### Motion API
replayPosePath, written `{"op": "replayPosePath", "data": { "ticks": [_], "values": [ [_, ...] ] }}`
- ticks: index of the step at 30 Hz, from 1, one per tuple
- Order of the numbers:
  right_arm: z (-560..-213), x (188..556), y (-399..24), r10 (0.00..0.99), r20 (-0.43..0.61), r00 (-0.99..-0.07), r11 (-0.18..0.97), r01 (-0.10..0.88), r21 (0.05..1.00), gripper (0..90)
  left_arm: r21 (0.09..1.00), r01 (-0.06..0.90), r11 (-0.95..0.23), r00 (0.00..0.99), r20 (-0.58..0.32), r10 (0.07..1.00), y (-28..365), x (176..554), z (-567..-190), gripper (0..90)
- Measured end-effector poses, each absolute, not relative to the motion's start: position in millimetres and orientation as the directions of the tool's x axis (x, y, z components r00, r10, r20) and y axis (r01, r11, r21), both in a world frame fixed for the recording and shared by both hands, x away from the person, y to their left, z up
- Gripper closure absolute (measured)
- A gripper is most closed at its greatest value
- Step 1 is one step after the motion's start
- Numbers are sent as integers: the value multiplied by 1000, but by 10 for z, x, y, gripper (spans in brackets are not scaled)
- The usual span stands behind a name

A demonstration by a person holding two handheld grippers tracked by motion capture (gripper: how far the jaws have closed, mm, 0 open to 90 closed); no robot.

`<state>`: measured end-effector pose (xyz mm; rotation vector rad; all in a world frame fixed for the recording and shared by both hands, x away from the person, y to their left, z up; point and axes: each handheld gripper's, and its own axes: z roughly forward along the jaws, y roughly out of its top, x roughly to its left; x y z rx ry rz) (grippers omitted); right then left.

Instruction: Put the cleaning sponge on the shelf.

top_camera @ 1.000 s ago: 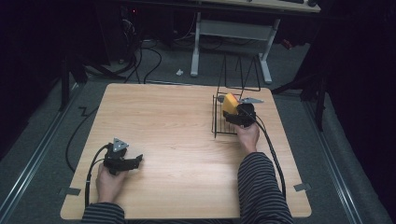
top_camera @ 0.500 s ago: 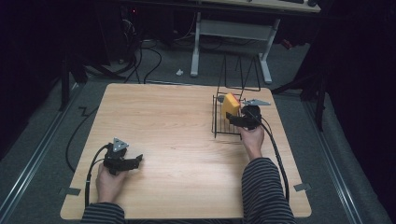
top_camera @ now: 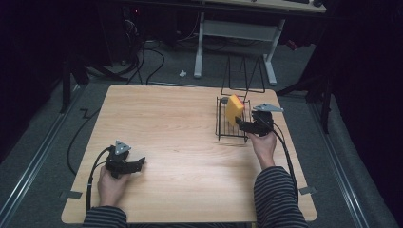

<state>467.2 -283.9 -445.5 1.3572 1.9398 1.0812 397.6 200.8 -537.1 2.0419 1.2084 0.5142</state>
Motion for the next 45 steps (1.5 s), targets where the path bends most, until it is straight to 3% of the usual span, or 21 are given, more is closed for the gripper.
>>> {"op": "replayPosePath", "data": {
  "ticks": [11,45],
  "values": [
    [-4284,4508,-2953,922,45,-384,153,468,870,226,736,596,-321,486,-12,874,2007,3976,-5371,212],
    [-4043,4016,-3276,932,77,-353,71,390,918,269,736,597,-320,485,-13,874,2008,3976,-5371,209]
  ]
}}
